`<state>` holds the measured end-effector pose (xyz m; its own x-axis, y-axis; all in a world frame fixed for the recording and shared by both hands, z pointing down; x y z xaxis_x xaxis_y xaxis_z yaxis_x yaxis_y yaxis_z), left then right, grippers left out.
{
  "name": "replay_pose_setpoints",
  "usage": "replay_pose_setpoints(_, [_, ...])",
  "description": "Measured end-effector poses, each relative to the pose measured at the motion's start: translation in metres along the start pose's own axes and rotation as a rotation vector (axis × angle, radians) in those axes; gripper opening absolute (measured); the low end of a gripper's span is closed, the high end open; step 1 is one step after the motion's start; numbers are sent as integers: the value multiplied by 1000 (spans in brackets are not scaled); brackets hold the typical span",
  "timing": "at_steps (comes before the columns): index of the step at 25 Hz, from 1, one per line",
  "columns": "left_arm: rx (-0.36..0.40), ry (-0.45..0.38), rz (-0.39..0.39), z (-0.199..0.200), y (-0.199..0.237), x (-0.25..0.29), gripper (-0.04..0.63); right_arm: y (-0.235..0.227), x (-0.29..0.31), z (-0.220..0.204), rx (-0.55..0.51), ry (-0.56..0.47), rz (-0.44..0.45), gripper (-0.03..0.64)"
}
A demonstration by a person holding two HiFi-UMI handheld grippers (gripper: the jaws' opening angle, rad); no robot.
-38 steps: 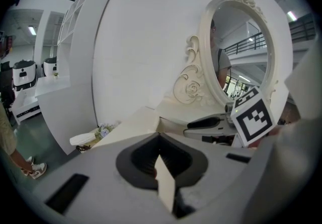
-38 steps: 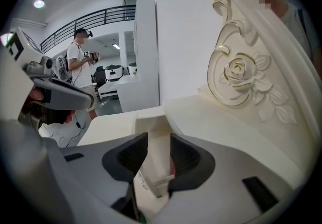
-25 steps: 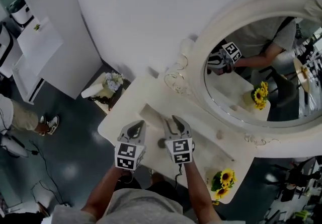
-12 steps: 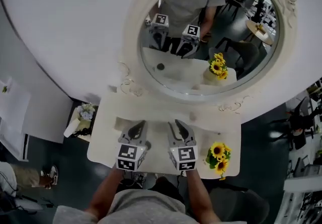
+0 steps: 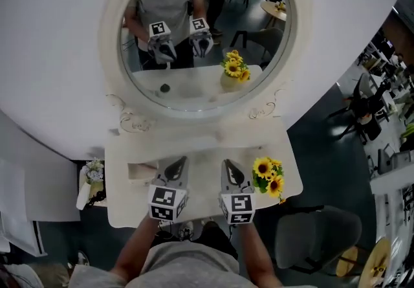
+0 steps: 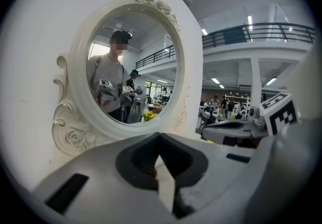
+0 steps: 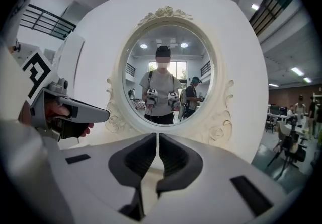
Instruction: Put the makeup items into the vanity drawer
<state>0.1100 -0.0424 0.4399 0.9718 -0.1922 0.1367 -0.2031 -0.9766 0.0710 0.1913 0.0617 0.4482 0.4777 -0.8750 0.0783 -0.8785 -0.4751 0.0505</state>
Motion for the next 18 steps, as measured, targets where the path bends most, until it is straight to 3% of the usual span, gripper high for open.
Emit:
replay_pose_setpoints(8, [17, 19, -74, -6, -23, 13, 0, -19, -16, -8, 11, 9, -69, 26])
replay_pose_setpoints(18, [6, 59, -48, -17, -15, 50, 0, -39, 23, -26, 21, 41, -33, 26])
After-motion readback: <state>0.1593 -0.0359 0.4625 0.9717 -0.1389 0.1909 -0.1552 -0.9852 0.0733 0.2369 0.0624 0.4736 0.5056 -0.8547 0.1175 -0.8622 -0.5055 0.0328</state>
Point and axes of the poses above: the fingertips, and each gripper's own axes: x forward along the fingers, y to its left, z out of its top, the point moved 1 cm from there along -x, backward along the fingers, and after that the axes turned 10 degrees about -y, right-handed, at the moved point
